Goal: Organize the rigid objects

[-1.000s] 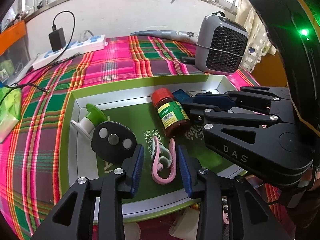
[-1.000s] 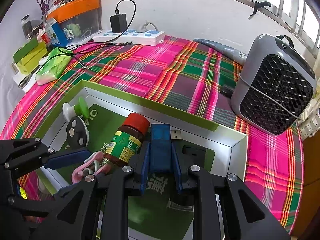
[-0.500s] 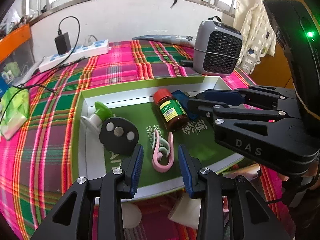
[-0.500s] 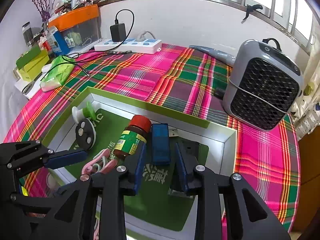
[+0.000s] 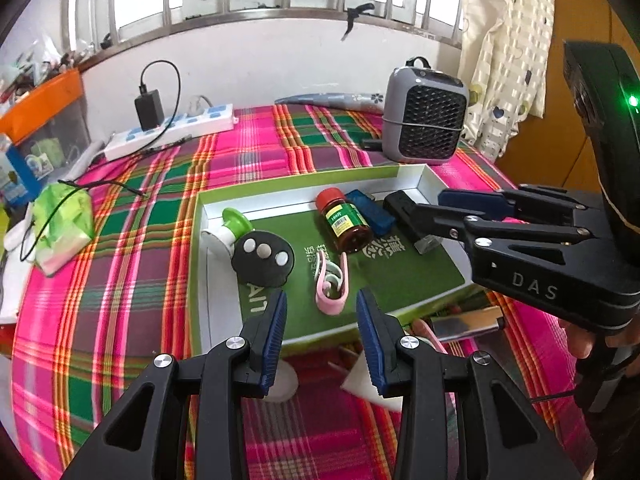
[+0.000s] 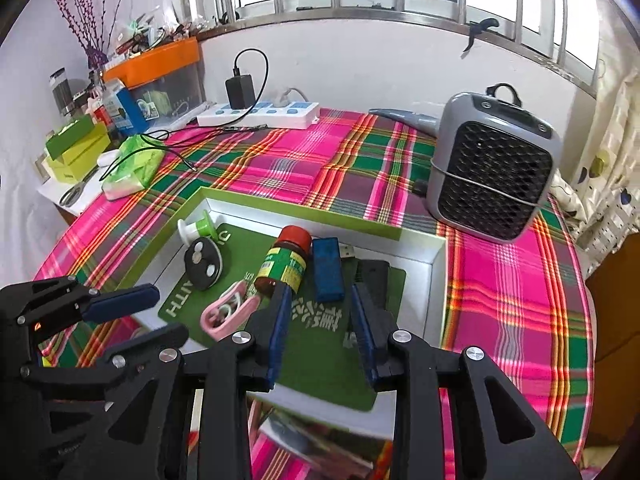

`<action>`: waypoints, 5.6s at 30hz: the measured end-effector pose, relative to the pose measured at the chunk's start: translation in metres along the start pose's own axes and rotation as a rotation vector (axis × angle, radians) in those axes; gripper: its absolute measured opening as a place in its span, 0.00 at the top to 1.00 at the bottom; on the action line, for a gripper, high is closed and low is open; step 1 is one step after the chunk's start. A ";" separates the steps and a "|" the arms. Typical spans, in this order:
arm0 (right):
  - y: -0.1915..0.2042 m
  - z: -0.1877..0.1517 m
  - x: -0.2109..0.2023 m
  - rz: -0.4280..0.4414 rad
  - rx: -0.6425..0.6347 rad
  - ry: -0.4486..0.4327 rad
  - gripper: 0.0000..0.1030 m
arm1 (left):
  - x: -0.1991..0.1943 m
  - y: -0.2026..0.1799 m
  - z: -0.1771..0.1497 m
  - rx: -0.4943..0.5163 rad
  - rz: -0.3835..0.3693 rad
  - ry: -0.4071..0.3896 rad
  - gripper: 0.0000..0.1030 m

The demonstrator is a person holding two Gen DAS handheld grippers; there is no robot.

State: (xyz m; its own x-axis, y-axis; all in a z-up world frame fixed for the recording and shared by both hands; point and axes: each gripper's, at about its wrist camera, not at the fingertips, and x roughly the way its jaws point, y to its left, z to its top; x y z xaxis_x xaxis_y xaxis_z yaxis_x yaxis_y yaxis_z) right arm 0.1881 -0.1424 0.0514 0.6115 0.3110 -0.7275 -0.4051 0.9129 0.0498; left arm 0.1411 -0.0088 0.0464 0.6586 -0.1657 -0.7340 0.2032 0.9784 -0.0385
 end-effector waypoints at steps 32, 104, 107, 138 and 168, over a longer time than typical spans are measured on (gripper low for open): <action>-0.010 -0.070 -0.059 -0.040 0.072 -0.058 0.69 | -0.045 0.047 -0.045 -0.115 0.029 -0.037 0.66; 0.020 -0.091 -0.014 0.035 -0.170 0.080 0.73 | 0.015 0.039 -0.043 -0.106 0.005 0.080 0.64; 0.021 -0.092 -0.015 0.033 -0.169 0.078 0.74 | 0.014 0.040 -0.043 -0.112 0.012 0.076 0.70; 0.026 -0.102 -0.028 0.004 -0.140 0.065 0.76 | -0.011 0.031 -0.057 -0.085 0.008 0.042 0.73; 0.024 -0.105 -0.066 0.006 -0.048 -0.039 0.76 | -0.046 0.012 -0.055 -0.041 -0.015 -0.025 0.73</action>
State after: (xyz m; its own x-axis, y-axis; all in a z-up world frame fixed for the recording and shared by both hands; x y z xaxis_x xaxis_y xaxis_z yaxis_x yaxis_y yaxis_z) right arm 0.0668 -0.1685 0.0289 0.6347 0.3272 -0.7000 -0.4400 0.8978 0.0207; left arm 0.0738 0.0175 0.0424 0.6737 -0.1833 -0.7159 0.1840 0.9798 -0.0778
